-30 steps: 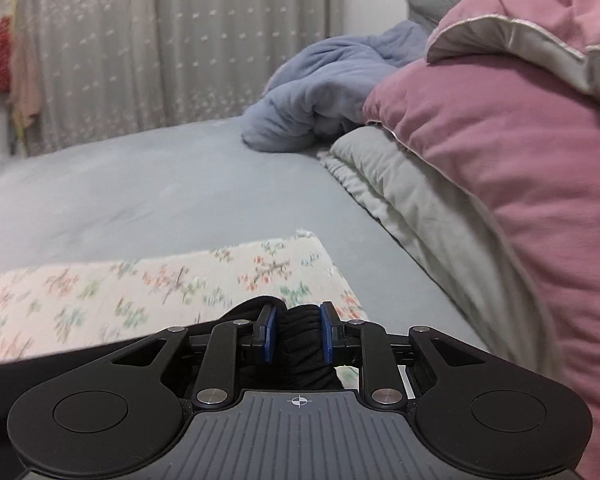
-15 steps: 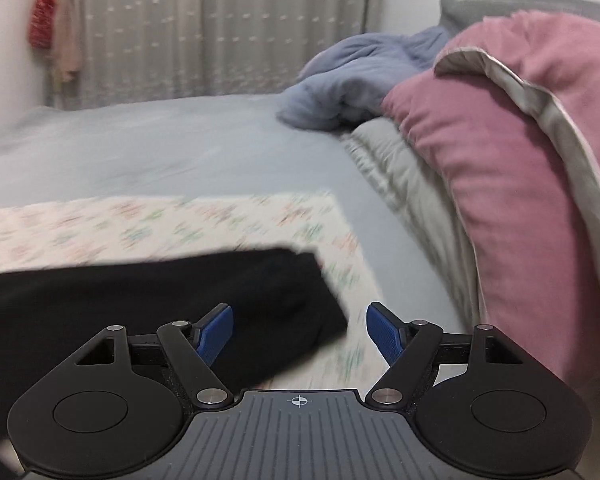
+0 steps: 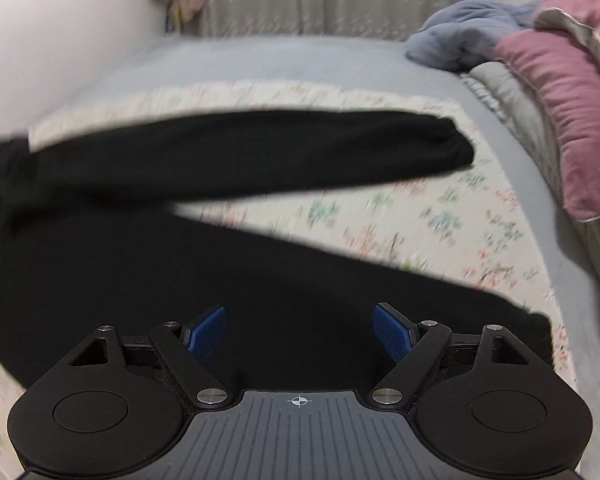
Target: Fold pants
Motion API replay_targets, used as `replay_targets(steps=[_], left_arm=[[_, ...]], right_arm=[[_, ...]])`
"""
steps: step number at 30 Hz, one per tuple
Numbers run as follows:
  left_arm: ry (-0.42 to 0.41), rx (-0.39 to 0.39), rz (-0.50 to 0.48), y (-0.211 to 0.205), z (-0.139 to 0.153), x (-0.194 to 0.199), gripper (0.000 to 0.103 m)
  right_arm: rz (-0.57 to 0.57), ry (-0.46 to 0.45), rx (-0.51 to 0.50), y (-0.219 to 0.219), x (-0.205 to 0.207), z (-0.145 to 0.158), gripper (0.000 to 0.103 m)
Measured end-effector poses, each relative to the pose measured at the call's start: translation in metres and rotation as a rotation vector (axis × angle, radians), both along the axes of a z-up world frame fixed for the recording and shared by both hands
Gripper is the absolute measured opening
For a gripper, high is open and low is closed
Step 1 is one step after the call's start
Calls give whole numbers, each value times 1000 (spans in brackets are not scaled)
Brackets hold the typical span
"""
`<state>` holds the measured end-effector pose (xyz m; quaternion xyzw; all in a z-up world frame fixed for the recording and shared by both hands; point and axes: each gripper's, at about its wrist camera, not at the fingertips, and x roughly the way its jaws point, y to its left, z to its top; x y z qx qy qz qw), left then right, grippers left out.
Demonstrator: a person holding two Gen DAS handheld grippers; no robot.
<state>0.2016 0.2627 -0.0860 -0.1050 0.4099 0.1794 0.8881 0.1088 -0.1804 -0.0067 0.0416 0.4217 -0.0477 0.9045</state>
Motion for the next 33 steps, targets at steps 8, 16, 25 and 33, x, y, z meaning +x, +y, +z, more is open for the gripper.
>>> replay_targets(steps=[8, 16, 25, 33], left_arm=[[-178, -150, 130, 38, 41, -47, 13], [-97, -188, 148, 53, 22, -59, 12], [-75, -194, 112, 54, 25, -59, 33], [-100, -261, 213, 68, 34, -68, 69]], right_arm=[[-4, 107, -25, -5, -3, -40, 78], [-3, 97, -30, -4, -5, -36, 78], [-20, 91, -16, -8, -6, -33, 80], [-23, 63, 5, -8, -8, -25, 81]])
